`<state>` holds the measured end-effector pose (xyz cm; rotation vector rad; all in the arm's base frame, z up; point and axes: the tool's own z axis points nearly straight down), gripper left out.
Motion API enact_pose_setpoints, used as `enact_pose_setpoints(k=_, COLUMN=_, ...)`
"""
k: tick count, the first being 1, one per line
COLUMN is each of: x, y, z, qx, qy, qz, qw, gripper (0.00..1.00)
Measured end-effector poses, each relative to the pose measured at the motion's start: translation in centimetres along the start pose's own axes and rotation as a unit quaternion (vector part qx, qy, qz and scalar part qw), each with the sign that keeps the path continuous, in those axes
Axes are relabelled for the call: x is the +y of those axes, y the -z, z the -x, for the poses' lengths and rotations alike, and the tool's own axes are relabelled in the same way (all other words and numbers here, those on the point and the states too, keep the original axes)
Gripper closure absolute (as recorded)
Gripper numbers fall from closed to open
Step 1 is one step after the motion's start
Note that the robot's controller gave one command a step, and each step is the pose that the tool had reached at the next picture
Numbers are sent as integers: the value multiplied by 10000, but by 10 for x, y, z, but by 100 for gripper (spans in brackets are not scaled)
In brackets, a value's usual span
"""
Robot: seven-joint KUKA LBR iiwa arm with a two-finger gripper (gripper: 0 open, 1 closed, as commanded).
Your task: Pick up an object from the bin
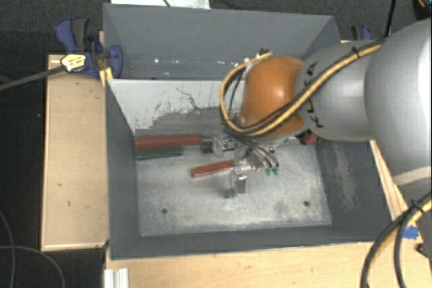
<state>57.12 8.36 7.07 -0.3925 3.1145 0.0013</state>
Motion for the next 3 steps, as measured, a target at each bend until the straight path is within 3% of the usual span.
enact_pose_setpoints(k=1, x=0, y=0, z=0, qx=-3, qy=-14, qz=2, qw=10000, gripper=100)
enact_pose_setpoints(k=2, x=-9, y=110, z=9, qx=-37, qy=1350, qz=-12, qw=9908, gripper=100)
enact_pose_setpoints(k=3, x=-21, y=209, z=8, qx=-50, qy=1453, qz=-20, qw=9894, gripper=100)
